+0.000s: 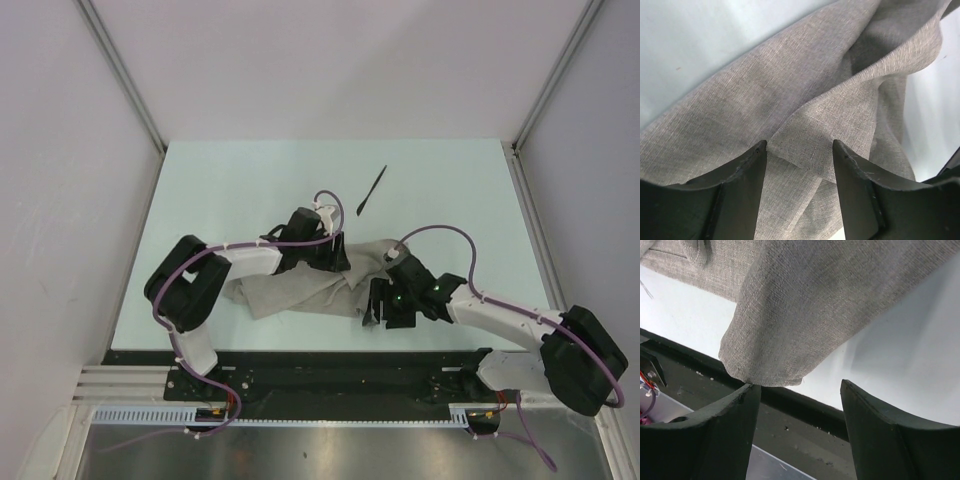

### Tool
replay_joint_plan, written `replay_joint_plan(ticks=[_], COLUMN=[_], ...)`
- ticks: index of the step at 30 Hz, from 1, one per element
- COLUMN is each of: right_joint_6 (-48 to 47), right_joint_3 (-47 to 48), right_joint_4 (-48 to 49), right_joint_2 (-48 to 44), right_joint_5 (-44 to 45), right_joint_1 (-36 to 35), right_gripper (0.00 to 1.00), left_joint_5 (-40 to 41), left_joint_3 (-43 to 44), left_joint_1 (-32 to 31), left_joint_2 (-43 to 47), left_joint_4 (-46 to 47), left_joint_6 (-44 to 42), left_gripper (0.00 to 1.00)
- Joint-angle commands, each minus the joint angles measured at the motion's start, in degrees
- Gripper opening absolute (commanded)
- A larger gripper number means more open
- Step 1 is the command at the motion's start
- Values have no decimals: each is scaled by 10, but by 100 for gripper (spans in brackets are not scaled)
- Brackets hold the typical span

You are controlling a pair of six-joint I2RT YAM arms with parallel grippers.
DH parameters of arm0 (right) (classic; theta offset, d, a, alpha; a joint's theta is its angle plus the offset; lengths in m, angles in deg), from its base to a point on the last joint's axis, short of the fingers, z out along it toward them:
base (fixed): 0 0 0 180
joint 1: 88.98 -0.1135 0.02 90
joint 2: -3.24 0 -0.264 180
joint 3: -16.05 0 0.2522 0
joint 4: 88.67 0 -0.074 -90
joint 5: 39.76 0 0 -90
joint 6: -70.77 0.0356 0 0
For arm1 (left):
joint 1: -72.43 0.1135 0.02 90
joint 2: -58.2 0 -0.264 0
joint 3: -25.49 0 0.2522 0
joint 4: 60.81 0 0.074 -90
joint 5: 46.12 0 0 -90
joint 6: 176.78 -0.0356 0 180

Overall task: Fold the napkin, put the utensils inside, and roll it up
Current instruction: Flatten the napkin out

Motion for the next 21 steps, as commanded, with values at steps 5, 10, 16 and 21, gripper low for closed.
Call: replay_joint_plan(ticks=[5, 10, 16, 21], right_joint_6=[8, 9, 11, 13], right_joint_3=[3, 19, 50, 62], right_joint_4=[42, 25, -14, -44], right_joint_2=[50, 78, 118, 146], right_joint_5=[22, 49, 89, 125], right_joint_1=[-4, -2, -13, -31], right_gripper=[68, 62, 56, 44], left_joint_5=[-28, -35, -44, -42], left_joint_3=[1, 2, 1, 3], left_joint_1=[3, 4, 3, 4], left_joint_2=[-12, -21, -31, -34], left_joint_4=[48, 61, 74, 83], left_joint_6=[19, 24, 31, 30], left_gripper=[48, 37, 30, 10])
